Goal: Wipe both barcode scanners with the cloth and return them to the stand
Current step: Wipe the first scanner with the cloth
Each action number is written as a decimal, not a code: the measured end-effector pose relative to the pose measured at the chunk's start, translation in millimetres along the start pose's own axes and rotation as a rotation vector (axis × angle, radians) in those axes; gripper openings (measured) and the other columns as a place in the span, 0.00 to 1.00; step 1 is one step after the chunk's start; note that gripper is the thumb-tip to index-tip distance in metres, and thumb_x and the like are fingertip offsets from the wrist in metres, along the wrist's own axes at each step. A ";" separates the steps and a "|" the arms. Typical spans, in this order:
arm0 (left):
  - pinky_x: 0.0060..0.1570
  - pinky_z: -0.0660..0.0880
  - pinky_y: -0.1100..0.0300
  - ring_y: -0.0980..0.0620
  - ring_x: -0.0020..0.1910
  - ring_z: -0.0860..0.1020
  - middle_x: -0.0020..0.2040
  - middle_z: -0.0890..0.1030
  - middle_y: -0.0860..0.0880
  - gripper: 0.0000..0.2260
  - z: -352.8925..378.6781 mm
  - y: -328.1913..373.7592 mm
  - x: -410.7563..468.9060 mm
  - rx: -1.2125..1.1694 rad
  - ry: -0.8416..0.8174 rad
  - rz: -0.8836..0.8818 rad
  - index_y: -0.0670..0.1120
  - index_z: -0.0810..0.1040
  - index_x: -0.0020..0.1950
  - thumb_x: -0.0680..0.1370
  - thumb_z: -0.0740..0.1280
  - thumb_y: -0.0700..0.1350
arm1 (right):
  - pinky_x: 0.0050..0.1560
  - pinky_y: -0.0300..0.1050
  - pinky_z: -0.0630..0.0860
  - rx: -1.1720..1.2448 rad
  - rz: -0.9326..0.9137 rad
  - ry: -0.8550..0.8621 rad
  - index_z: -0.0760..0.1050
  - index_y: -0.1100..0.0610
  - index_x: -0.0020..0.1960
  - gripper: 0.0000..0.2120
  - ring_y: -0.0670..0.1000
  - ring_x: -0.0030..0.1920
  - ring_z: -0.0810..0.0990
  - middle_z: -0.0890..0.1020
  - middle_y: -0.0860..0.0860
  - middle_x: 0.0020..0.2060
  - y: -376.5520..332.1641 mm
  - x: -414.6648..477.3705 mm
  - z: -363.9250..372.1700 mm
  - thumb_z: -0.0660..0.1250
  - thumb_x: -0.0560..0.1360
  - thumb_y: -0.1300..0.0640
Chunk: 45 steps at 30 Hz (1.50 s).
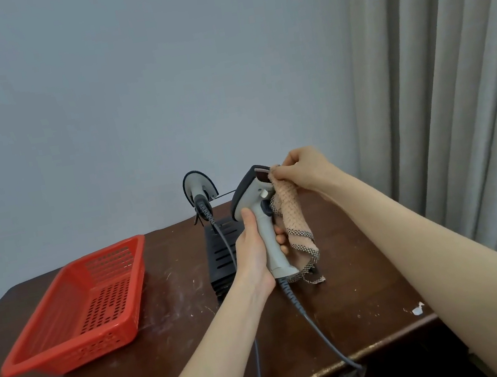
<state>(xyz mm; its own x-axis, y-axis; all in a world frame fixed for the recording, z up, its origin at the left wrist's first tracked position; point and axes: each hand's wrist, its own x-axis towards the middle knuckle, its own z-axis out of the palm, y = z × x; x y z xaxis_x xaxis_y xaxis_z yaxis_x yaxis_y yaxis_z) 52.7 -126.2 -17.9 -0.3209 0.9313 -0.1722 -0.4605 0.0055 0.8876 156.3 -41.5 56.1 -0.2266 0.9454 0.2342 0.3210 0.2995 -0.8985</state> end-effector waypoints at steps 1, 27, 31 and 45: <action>0.24 0.70 0.61 0.53 0.23 0.70 0.26 0.74 0.48 0.25 0.4 0.3 -0.1 0.007 0.003 0.009 0.42 0.76 0.39 0.78 0.57 0.62 | 0.21 0.31 0.66 -0.015 0.001 0.007 0.71 0.55 0.33 0.12 0.45 0.29 0.72 0.75 0.49 0.30 0.8 1.1 -1.0 0.71 0.72 0.57; 0.22 0.70 0.62 0.54 0.22 0.71 0.27 0.74 0.49 0.24 -3.2 -3.3 -2.7 -0.005 0.011 -0.040 0.42 0.76 0.41 0.78 0.58 0.62 | 0.31 0.32 0.70 0.060 -0.121 -0.163 0.76 0.54 0.35 0.11 0.41 0.29 0.73 0.77 0.46 0.30 -2.1 -8.2 -0.9 0.72 0.72 0.52; 0.23 0.70 0.61 0.53 0.21 0.70 0.26 0.73 0.48 0.24 -1.8 -4.1 -1.7 0.021 0.025 -0.048 0.43 0.76 0.40 0.77 0.58 0.64 | 0.36 0.42 0.73 0.042 -0.092 -0.084 0.72 0.54 0.34 0.13 0.47 0.33 0.74 0.75 0.48 0.30 6.4 0.0 8.3 0.71 0.73 0.50; 0.21 0.70 0.64 0.55 0.22 0.71 0.27 0.75 0.49 0.24 -1.7 1.3 0.0 0.003 0.014 -0.017 0.41 0.75 0.41 0.78 0.57 0.62 | 0.31 0.41 0.69 0.177 0.043 0.108 0.67 0.56 0.31 0.14 0.48 0.31 0.70 0.71 0.50 0.29 13.9 -0.2 -5.2 0.69 0.71 0.58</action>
<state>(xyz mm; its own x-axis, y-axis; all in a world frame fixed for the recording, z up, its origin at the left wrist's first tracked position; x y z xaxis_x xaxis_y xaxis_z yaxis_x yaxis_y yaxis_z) 50.7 -126.8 -17.5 -0.3240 0.9261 -0.1934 -0.4637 0.0228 0.8857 165.6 -36.8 45.5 -0.1136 0.9678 0.2245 0.1597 0.2408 -0.9573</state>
